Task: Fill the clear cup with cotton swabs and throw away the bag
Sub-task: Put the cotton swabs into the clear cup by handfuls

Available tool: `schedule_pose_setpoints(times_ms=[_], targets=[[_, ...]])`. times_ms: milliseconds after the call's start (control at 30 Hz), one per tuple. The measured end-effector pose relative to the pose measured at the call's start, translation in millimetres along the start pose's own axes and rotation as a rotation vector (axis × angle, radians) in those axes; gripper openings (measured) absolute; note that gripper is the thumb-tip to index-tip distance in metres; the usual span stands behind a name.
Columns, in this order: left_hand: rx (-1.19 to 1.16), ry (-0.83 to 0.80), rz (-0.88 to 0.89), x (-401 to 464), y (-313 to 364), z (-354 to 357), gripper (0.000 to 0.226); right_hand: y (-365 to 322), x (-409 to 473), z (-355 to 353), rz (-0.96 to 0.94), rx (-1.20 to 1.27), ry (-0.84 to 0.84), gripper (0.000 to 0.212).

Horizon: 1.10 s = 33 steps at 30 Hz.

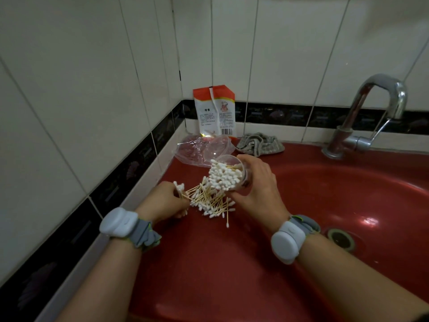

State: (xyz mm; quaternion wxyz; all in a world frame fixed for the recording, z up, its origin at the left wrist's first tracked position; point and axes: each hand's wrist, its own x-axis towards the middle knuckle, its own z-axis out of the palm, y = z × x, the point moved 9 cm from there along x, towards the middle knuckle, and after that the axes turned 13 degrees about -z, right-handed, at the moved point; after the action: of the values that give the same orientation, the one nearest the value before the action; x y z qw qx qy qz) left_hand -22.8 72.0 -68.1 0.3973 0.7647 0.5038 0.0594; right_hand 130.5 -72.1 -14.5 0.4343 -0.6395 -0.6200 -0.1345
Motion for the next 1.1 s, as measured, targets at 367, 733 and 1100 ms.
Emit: schedule_pose_setpoints(times_ms=[367, 733, 1100], targets=[[-0.57, -0.063, -0.016, -15, -2, -11, 0.007, 3, -1, 2, 0.002, -0.015, -0.005, 0.073], [-1.114, -0.237, 0.023, -36, 15, -21, 0.007, -1, 0, 7, -0.019, -0.011, -0.036, 0.074], [-1.191, -0.153, 0.15, -53, 42, -29, 0.015, -12, 1, 6, -0.078, -0.016, -0.039, 0.069]])
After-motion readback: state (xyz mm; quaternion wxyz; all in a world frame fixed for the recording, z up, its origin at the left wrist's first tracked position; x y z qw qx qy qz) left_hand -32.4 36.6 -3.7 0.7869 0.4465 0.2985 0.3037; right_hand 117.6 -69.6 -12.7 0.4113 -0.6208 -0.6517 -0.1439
